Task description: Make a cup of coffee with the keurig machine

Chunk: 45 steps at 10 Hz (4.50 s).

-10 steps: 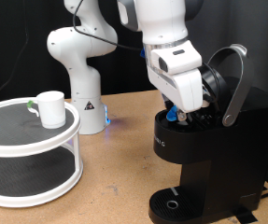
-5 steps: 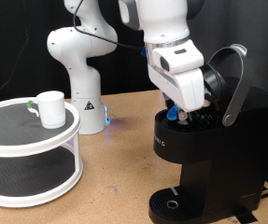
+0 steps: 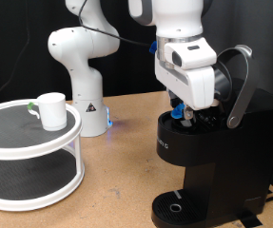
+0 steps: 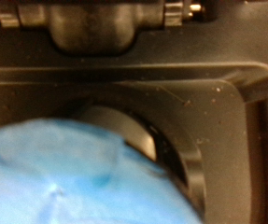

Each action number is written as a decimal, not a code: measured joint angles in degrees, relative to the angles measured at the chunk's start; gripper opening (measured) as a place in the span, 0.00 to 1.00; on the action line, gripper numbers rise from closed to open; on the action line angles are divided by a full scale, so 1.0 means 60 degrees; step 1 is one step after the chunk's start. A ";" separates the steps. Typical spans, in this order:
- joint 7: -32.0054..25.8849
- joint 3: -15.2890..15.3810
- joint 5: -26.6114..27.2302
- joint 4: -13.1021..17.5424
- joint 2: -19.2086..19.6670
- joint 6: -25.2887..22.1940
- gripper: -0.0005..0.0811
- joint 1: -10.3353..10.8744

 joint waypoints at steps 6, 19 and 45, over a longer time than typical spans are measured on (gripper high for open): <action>0.0099 0.0124 -0.0487 0.0226 0.0086 -0.0418 0.59 0.0000; 0.0199 0.0101 0.0062 0.0000 0.0122 0.0950 0.98 -0.0026; -0.2800 -0.1139 0.4701 0.0208 -0.2134 -0.1554 0.99 0.0102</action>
